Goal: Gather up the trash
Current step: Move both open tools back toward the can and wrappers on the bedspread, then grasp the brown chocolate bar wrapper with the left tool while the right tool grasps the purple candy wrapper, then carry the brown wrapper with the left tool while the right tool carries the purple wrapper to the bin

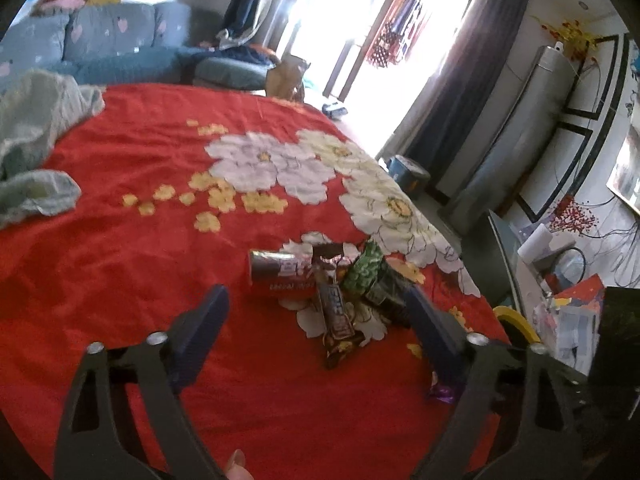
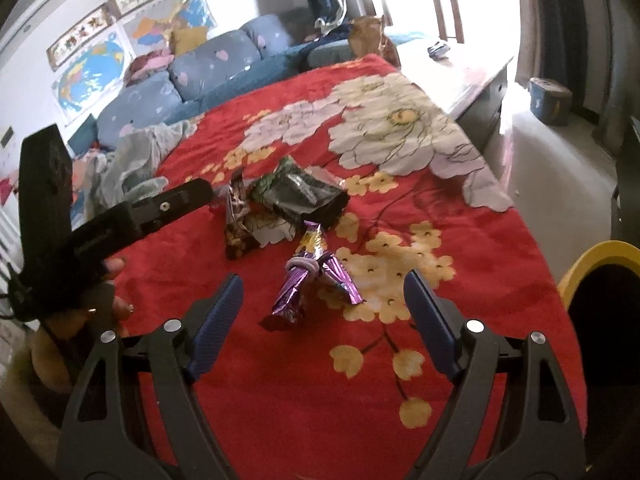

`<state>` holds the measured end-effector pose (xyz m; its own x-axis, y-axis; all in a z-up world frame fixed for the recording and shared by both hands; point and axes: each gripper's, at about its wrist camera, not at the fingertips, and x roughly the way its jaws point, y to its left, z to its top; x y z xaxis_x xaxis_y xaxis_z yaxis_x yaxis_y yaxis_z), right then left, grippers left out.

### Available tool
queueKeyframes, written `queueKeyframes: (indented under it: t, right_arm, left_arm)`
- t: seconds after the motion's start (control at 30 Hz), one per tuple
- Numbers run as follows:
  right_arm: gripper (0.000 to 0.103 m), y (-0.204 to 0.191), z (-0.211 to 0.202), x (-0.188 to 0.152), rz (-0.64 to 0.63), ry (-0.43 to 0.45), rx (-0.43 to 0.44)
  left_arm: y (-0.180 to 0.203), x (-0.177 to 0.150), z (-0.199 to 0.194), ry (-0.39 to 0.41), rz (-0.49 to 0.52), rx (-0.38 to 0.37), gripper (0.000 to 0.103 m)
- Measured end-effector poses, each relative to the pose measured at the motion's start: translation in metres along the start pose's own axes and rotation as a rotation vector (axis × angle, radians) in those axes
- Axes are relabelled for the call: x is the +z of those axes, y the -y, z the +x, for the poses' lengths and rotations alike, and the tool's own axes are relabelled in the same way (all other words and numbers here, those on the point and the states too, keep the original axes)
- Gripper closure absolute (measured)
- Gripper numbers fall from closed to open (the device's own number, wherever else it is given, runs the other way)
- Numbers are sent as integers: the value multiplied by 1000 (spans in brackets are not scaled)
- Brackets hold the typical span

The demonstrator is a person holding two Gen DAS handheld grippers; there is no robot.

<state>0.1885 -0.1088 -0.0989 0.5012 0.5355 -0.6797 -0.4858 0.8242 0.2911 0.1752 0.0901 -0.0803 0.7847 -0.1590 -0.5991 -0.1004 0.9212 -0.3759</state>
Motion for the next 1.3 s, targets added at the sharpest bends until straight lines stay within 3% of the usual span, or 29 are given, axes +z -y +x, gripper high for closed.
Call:
queueKeyframes:
  t: [0.17, 0.3, 0.47, 0.63, 1.3]
  right_arm:
    - [44, -2, 19, -1, -10, -45, 24]
    - [66, -6, 25, -7, -28, -67, 26]
    - [74, -6, 18, -10, -42, -65, 41]
    - [76, -4, 8, -14, -34, -54, 55]
    - [77, 13, -36, -5, 8, 41, 41]
  left_arm:
    - [-4, -2, 15, -41, -32, -48, 33]
    - [-6, -3, 27, -70, -50, -69, 44]
    - [-6, -6, 38, -106, -67, -82, 58]
    - [-5, -8, 40, -120, -63, -82, 82]
    - [45, -4, -9, -37, 84, -117, 87]
